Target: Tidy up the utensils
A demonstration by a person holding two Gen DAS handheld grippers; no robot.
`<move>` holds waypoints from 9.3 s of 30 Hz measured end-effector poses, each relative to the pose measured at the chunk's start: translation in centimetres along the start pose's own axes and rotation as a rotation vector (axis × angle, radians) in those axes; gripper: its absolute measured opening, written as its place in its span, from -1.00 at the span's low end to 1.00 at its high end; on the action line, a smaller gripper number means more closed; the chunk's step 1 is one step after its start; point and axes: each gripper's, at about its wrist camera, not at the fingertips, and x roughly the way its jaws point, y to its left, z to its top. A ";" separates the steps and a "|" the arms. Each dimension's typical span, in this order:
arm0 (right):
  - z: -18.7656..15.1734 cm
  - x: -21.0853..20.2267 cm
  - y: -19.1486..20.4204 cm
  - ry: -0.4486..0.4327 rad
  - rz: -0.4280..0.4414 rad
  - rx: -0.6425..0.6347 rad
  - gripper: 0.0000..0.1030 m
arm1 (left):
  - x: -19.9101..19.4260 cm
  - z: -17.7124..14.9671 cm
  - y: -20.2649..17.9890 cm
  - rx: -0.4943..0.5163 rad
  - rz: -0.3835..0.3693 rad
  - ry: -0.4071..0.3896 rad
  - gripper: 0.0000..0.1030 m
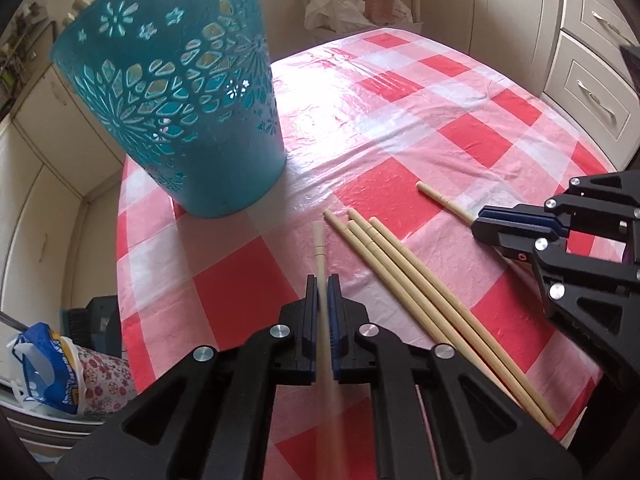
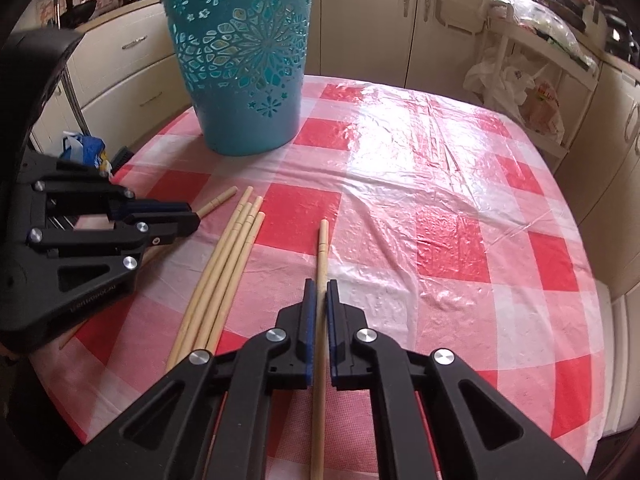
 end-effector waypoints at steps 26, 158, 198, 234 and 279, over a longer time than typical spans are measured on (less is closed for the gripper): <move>-0.3 -0.2 -1.1 -0.005 0.040 0.092 -0.89 | -17.0 3.8 9.2 -0.277 -0.118 -0.538 -0.91; 0.1 0.8 3.3 -0.011 -0.041 -0.021 -0.69 | -1.8 -7.7 13.2 -0.798 -0.114 -0.285 0.50; -0.4 -0.1 -3.1 -0.026 0.105 0.254 -0.87 | 0.3 -1.2 0.6 -0.316 0.044 -0.008 0.56; 0.0 0.2 -2.6 -0.009 0.129 0.200 -0.86 | 0.5 0.4 2.3 0.273 -0.196 0.047 -0.86; -0.6 0.2 -3.9 -0.022 0.196 0.263 -0.90 | -5.3 -1.5 5.9 -0.243 -0.203 -0.187 -0.92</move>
